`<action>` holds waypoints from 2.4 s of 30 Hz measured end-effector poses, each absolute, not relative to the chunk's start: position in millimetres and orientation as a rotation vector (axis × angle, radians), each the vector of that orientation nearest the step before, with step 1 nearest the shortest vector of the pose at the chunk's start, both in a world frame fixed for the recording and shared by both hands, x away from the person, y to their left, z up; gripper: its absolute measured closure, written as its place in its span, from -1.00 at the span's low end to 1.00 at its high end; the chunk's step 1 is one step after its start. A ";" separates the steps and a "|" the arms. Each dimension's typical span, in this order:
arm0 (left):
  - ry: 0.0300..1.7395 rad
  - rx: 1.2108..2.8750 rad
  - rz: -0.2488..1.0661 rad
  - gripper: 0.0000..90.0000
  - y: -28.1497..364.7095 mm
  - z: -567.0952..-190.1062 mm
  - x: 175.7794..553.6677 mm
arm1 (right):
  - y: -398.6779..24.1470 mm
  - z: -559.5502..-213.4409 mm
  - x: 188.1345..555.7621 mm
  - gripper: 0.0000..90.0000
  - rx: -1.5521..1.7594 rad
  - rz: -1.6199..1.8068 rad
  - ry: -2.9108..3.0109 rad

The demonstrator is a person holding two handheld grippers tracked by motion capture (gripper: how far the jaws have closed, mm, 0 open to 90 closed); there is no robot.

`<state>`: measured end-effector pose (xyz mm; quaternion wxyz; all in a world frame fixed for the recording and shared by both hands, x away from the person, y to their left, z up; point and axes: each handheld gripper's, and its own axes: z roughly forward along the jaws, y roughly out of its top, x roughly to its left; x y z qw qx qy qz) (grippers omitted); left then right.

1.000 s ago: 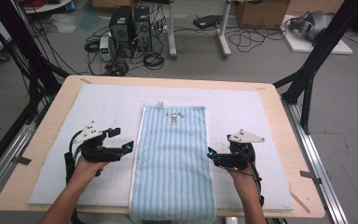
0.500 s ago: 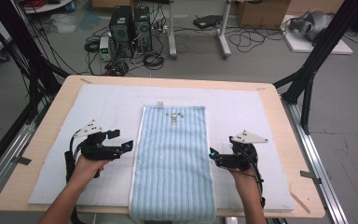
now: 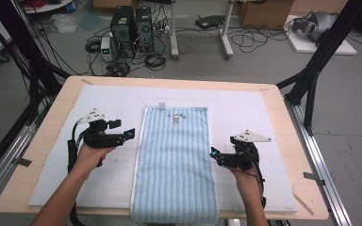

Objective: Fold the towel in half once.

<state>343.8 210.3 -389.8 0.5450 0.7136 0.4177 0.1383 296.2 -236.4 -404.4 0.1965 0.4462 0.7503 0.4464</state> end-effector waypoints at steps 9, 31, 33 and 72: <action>1.049 1.774 0.368 -0.45 191.6 -398.8 379.8 | -238.6 -406.2 292.6 -0.74 1.262 1.244 2.101; 1.136 1.941 0.446 0.11 152.3 -451.3 425.9 | -230.7 -410.8 306.4 -0.73 1.280 1.227 2.143; 1.132 1.958 0.482 0.20 148.6 -451.6 425.6 | -228.6 -411.5 308.4 -0.73 1.280 1.220 2.146; 1.184 1.843 0.312 0.96 165.1 -453.3 429.7 | -183.2 -437.9 431.0 0.85 1.499 0.905 2.198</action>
